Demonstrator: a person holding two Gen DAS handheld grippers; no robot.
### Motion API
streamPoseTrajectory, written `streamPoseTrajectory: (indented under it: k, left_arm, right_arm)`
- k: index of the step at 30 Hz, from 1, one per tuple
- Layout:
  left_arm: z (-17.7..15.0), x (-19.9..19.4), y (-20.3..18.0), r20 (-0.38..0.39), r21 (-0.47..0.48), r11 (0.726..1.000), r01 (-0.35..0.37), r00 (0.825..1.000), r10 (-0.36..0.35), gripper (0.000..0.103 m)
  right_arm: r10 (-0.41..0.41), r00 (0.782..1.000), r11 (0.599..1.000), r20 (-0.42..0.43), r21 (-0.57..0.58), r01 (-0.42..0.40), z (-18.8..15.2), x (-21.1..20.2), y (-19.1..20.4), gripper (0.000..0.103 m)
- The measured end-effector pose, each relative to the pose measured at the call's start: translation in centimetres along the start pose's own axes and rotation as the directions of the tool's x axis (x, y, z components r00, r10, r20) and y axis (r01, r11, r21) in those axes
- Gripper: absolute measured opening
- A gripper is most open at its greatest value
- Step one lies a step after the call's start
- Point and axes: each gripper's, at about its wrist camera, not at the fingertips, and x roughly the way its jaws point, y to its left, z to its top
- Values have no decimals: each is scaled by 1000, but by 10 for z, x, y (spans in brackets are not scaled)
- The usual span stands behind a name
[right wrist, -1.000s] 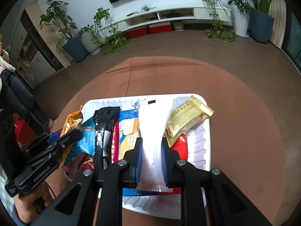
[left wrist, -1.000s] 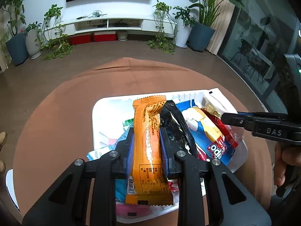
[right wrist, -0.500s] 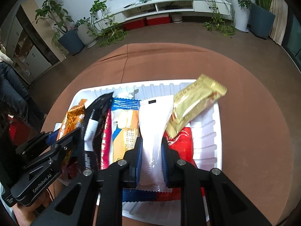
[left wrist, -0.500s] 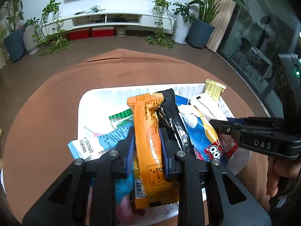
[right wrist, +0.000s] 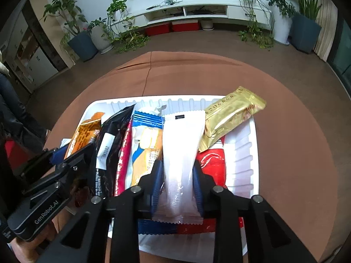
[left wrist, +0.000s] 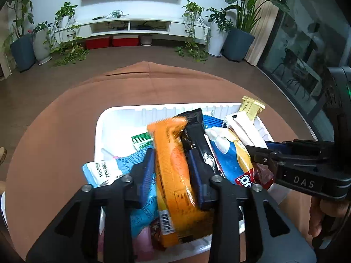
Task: Organize snacks
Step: 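Carry the orange bar and white bar into the tray and open both tools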
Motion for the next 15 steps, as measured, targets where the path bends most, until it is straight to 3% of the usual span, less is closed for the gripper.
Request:
streamPoseTrajectory:
  k: [4, 11, 14, 15]
  left_arm:
    - [-1, -13, 3, 33, -15, 1000, 10, 999, -10, 66]
    - [-2, -39, -6, 73, 4, 1000, 8, 997, -8, 72]
    - [-6, -60, -9, 117, -2, 1000, 0, 993, 0, 84]
    - [-8, -71, -10, 137, -5, 1000, -8, 991, 9, 94]
  right_arm:
    - [4, 1000, 1000, 17, 5, -4, -1, -8, -1, 32]
    - [8, 997, 1000, 74, -9, -8, -5, -36, 2, 46]
    - [7, 993, 1000, 121, -14, -5, -11, -58, 1, 56]
    - [14, 989, 1000, 144, -13, -12, -15, -68, 0, 61]
